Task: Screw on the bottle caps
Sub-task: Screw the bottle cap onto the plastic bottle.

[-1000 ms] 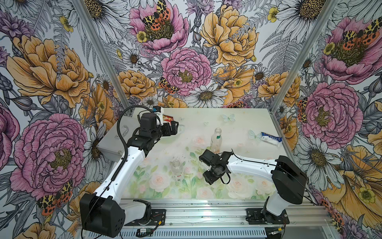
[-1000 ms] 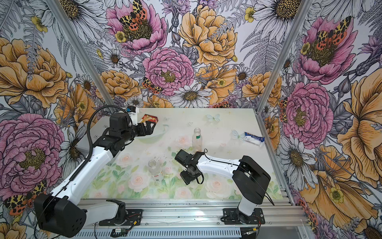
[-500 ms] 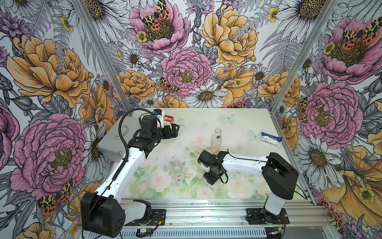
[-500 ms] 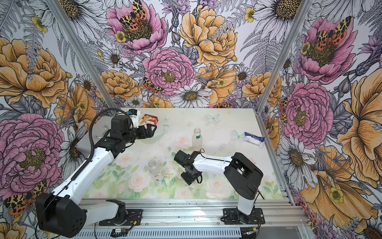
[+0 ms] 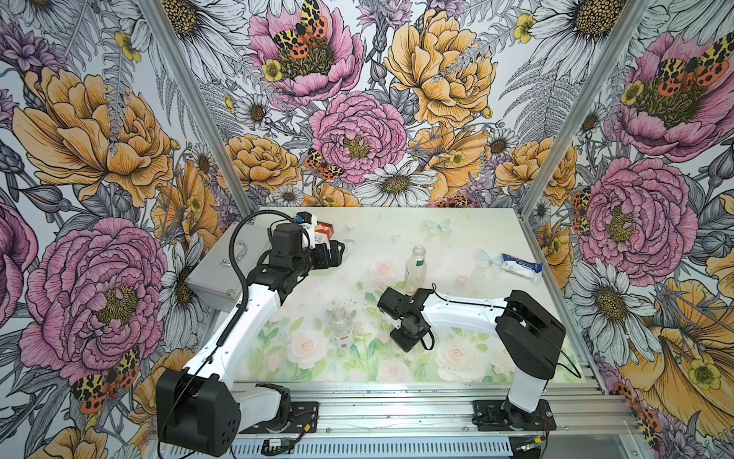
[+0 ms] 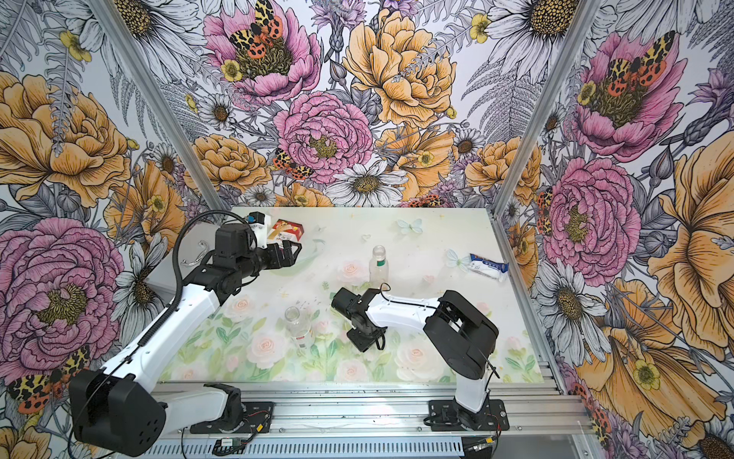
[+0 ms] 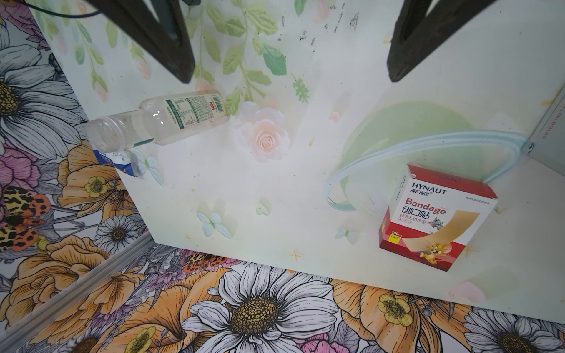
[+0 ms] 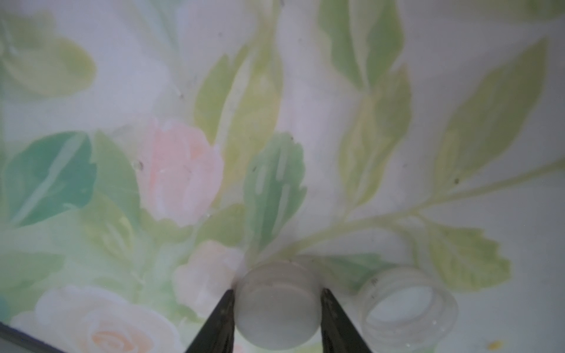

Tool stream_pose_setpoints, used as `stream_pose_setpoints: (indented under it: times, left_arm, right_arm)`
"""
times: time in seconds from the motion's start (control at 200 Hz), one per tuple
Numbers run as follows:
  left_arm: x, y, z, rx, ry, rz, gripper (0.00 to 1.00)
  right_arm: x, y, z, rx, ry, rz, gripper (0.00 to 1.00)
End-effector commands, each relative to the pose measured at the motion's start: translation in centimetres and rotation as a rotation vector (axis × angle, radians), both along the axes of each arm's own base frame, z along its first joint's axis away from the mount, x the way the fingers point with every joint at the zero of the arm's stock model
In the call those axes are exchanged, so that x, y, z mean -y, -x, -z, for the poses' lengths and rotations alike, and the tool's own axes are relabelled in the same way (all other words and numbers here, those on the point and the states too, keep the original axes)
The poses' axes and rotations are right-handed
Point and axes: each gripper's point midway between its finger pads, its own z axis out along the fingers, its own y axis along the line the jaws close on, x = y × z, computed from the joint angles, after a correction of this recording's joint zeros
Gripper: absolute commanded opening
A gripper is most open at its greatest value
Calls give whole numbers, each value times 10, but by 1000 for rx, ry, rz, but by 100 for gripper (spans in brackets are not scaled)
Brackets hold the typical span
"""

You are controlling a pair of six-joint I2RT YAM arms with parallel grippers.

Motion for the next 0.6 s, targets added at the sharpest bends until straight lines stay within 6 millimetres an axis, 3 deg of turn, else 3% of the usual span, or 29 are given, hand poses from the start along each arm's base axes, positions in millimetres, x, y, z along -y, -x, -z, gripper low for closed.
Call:
stream_pose_setpoints:
  times: [0.0,0.115,0.215,0.455,0.595]
  left_arm:
    - [4,6,-5,30,-5,24,99]
    - [9,9,-3,30,-12,47,99]
    - [18,11,-4,42,-32,89,99]
    - [39,15,-12,103,-95,179,99]
    - [55,14,-11,133,-62,197,99]
  right_arm:
    - [-5,-3,0,14,1,8,40]
    - [-7,-1,-10,9,-38,29,38]
    - [-10,-2,-33,1,-116,59,38]
    - [11,-28,-122,83,-241,128,38]
    - [44,-64,-165,162,-239,208,38]
